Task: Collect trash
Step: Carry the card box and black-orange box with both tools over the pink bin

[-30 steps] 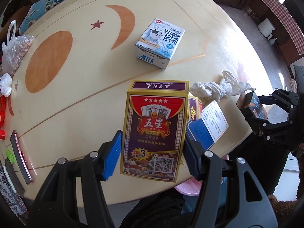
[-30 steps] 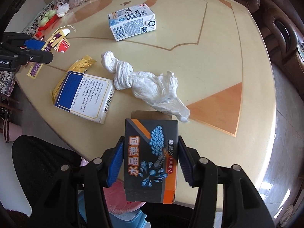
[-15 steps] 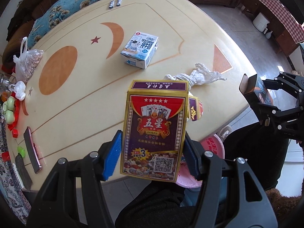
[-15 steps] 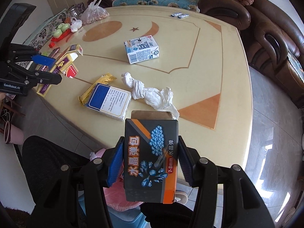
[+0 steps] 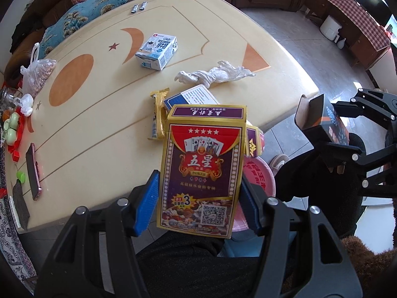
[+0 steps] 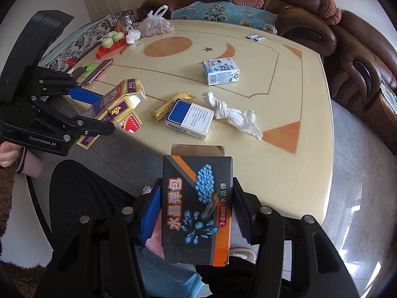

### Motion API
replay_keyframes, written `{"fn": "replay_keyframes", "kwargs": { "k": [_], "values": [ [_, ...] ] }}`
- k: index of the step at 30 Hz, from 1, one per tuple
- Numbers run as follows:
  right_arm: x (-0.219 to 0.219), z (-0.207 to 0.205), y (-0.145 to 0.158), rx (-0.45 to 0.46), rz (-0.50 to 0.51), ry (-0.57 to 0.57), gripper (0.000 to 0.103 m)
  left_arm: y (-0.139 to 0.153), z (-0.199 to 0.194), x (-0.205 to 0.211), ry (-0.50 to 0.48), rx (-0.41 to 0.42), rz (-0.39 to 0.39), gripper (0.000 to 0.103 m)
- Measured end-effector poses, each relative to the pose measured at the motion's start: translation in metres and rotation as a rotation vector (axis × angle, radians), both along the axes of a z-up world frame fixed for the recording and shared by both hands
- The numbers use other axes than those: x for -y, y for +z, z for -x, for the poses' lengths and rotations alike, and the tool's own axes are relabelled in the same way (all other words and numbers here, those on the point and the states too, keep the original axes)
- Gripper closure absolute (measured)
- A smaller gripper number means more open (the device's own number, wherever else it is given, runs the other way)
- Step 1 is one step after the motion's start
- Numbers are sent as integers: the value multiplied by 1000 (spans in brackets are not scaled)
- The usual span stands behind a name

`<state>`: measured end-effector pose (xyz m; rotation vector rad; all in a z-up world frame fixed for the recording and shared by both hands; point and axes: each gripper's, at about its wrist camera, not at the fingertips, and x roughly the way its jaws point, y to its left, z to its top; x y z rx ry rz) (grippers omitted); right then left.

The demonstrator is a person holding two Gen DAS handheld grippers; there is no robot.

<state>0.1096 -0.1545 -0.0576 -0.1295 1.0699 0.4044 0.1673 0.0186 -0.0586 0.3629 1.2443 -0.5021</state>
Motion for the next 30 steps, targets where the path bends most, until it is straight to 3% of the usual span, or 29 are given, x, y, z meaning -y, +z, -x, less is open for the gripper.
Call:
{"fn": "replay_keyframes", "kwargs": {
  "k": [12,30],
  "values": [
    [-13,44,-36,-39,-23,-8,51,-42,51,-7,-11,-21,13,43],
    [-22,42,-88,-123,-21,-9,51,-117,80,6,-37,-81,-21,43]
  ]
}}
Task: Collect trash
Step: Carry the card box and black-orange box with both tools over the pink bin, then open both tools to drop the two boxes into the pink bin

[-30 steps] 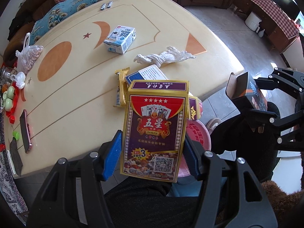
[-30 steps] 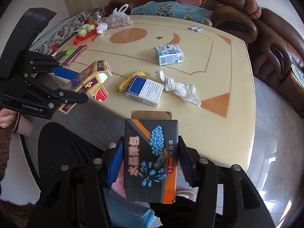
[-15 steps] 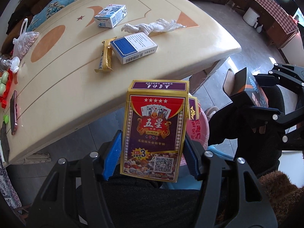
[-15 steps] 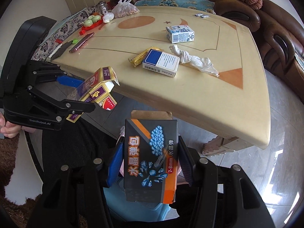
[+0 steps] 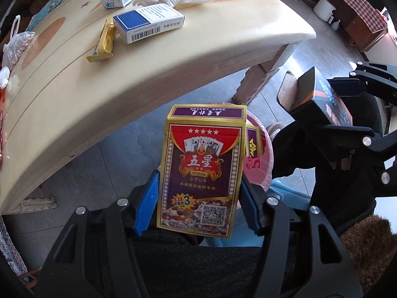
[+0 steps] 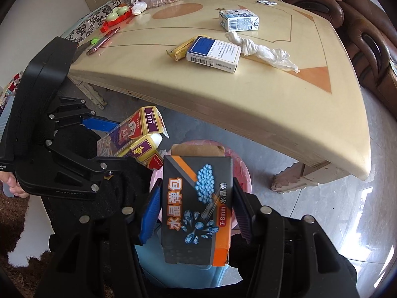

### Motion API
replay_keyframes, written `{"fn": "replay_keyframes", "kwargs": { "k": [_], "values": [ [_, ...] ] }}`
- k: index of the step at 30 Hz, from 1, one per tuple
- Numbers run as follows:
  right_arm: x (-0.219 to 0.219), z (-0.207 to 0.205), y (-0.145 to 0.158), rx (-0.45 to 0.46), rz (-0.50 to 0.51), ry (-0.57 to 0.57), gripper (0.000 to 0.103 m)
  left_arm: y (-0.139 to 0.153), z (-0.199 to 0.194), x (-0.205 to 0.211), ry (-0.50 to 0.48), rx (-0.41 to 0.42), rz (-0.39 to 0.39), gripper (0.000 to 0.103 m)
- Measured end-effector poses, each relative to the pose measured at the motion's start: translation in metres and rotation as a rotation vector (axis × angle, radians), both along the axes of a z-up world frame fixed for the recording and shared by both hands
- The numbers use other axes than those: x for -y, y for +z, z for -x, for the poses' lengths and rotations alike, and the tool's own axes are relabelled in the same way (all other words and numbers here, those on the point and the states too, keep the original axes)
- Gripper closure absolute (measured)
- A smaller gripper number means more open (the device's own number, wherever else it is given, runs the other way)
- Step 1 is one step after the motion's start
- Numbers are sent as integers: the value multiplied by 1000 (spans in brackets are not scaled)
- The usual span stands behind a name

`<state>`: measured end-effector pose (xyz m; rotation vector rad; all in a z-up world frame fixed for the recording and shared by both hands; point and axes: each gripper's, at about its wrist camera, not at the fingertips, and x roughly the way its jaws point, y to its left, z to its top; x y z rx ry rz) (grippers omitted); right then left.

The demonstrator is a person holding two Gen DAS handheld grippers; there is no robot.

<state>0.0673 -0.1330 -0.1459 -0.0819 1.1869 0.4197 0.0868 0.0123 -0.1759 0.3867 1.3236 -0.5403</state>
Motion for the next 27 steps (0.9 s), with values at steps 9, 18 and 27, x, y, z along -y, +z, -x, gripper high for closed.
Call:
{"fn": "replay_keyframes", "kwargs": {
  "k": [9,18,27],
  "values": [
    [0,-5,-40,-59,1,-14,51,-45,-3,9,-4,-89,16,43],
    [6,-18,-99,-139,5,-61,51,-103,-12,11,42,-229,32,43],
    [9,-35,-161,-231,-25,-111,51,-159,-22,15,94,-358,18,43]
  ]
}}
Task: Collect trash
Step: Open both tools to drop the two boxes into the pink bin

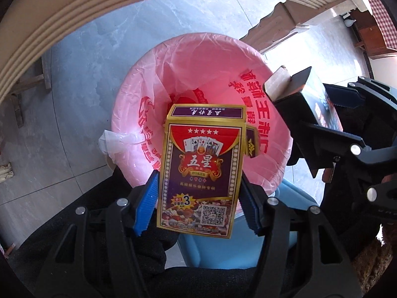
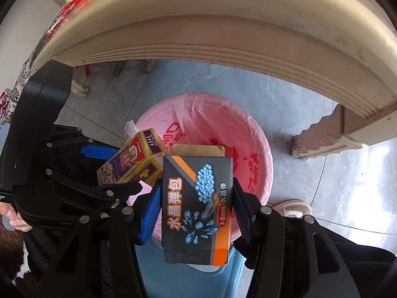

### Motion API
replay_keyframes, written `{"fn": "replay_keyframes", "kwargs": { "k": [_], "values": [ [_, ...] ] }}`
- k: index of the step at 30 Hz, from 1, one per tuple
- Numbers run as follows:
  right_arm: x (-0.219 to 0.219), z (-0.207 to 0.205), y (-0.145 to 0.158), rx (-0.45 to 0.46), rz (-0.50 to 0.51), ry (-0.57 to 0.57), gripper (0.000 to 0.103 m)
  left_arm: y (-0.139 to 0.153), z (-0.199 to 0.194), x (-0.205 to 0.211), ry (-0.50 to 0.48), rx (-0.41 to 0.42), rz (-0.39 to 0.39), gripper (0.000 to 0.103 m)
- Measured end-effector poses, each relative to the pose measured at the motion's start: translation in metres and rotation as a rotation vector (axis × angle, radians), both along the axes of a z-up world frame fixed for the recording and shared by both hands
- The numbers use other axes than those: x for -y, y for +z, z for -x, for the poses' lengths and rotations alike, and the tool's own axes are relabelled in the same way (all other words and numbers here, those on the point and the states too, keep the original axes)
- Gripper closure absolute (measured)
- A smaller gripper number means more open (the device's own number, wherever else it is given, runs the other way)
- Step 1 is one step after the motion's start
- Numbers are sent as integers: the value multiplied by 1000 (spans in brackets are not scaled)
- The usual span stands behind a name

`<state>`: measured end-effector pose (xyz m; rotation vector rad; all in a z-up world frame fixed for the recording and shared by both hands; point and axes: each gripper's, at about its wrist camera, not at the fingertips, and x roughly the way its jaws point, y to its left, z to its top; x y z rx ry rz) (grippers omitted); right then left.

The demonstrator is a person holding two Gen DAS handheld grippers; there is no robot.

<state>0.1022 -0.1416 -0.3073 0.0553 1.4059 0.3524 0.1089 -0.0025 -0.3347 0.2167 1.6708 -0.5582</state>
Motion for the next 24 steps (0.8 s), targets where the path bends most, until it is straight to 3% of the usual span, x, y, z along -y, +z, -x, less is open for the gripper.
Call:
{"fn": "replay_keyframes", "kwargs": {
  "k": [8,20,22,24],
  "values": [
    [4,-8,-38,-68,2,-20,51,-40,-6,8,2,-72,-33,43],
    [5,-14,-63,-120,5,-24,50,-62,-17,14,16,-109,-68,42],
    [4,-14,-63,-127,4,-22,45,-63,-18,13,26,-117,-72,38],
    [4,-14,-63,-123,11,-21,38,-64,-20,11,41,-129,-77,26]
  ]
}}
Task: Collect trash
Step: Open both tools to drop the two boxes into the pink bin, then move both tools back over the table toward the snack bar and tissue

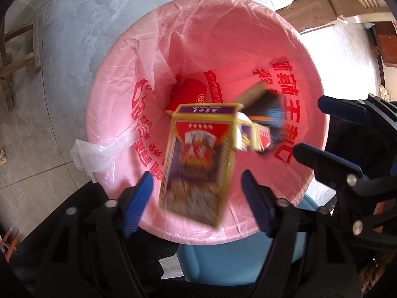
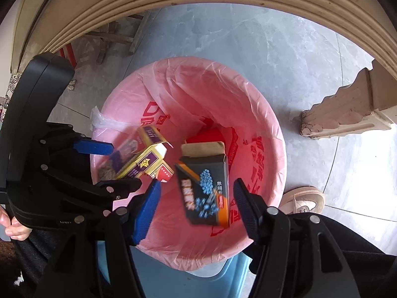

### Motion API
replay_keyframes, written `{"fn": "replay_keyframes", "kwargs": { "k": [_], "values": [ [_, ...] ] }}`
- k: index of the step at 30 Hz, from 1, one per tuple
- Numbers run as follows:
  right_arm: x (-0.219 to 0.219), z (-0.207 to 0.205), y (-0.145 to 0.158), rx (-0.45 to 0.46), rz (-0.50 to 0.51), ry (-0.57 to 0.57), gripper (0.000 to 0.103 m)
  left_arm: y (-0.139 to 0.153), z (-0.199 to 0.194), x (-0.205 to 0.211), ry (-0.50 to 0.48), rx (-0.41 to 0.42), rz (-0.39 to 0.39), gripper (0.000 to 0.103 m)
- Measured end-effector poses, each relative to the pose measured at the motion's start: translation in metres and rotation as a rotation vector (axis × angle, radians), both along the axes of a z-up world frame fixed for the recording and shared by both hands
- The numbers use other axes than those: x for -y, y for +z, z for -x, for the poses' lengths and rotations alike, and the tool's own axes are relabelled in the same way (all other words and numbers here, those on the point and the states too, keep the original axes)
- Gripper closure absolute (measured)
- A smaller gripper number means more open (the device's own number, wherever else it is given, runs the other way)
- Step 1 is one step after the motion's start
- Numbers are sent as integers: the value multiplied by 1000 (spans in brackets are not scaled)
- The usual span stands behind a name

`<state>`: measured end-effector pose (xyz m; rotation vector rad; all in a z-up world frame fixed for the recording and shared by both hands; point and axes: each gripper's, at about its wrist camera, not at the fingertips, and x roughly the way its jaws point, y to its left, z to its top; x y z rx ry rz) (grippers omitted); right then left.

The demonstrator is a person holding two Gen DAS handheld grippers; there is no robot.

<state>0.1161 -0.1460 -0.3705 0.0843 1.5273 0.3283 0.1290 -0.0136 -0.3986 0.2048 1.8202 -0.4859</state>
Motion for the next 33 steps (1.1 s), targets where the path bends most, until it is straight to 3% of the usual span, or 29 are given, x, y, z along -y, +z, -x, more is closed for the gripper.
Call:
{"fn": "replay_keyframes", "kwargs": {
  "k": [12,18,24,27,30,33],
  "values": [
    [3,-2,-1,0,5,-5,38,0,0,-2,-20,34,-34,25],
    [4,3,21,32,1,17,38,28,5,-2,-54,112,-45,25],
    [13,13,94,121,-91,57,36,115,16,-28,-55,218,30,25],
    [23,8,153,220,-127,84,22,178,11,-46,-54,320,23,25],
    [30,-2,216,344,-106,128,18,239,-7,-65,-36,405,15,25],
    [37,-15,276,461,-102,160,10,297,-32,-79,-25,494,-3,17]
  ]
}}
